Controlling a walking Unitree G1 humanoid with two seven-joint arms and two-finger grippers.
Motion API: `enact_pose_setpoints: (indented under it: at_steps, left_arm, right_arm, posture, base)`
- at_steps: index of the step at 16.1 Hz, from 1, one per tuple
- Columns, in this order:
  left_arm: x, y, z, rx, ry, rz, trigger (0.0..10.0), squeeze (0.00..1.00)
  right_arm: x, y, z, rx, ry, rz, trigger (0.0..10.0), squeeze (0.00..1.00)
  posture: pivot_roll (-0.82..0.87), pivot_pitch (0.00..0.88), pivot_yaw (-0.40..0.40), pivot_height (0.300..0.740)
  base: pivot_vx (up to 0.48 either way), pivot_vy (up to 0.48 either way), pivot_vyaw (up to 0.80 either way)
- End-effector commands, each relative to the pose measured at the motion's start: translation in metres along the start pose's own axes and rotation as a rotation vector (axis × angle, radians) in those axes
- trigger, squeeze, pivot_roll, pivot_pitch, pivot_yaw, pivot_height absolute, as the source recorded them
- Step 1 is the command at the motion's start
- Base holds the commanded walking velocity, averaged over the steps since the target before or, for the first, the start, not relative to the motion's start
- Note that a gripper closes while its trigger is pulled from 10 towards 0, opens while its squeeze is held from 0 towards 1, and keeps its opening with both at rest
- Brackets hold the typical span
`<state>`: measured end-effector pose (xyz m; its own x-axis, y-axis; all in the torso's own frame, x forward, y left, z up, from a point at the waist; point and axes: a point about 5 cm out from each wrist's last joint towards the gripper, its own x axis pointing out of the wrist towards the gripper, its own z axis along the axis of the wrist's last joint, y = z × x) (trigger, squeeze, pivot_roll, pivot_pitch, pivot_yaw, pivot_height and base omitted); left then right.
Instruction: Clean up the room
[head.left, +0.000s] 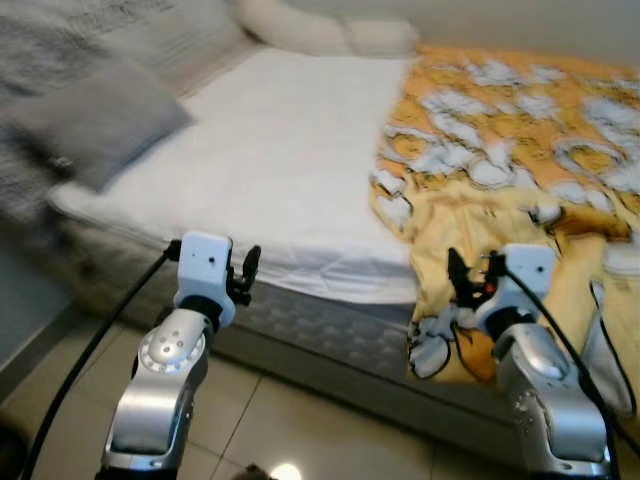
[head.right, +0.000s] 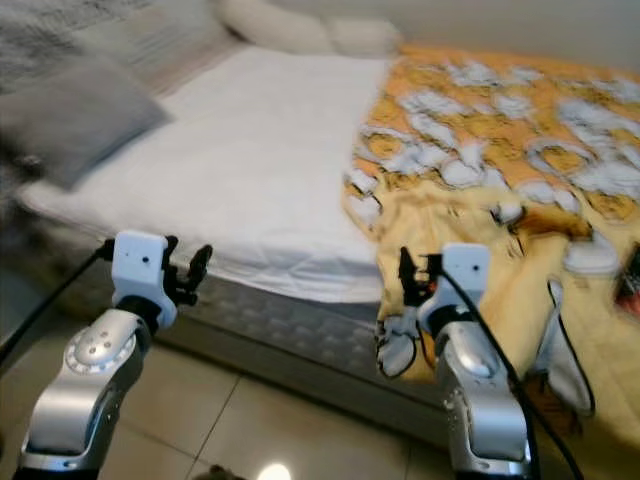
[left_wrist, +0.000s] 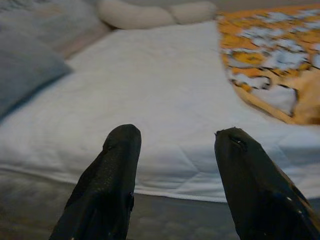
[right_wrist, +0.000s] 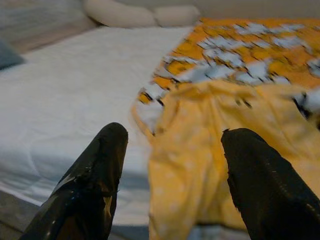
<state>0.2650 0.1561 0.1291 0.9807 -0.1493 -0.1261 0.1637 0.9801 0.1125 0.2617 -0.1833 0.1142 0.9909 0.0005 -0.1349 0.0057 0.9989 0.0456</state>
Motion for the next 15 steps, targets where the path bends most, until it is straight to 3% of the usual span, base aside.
enact_pose_setpoints:
  at_steps: [1,5,15]
  left_arm:
    - [0.001,0.004,0.001,0.01,-0.001,0.019,10.0,0.29]
    - [0.003,0.001,0.0,0.013,-0.007,-0.001,10.0,0.29]
    - [-0.007,0.003,-0.01,0.003,0.01,0.01,10.0,0.29]
  right_arm:
    - [0.001,0.004,0.002,0.011,-0.008,0.016,10.0,0.0]
    - [0.002,0.003,0.002,0.007,-0.01,0.012,10.0,0.0]
    - [-0.012,0.002,-0.016,0.022,0.061,-0.001,10.0,0.0]
  posture:
    - [-0.04,0.0,0.037,0.74]
    - [-0.05,0.0,0.037,0.74]
    - [-0.06,0.0,0.015,0.74]
  base:
    - [0.0,-0.48,0.8]
    - [0.0,-0.48,0.8]
    - [0.0,-0.48,0.0]
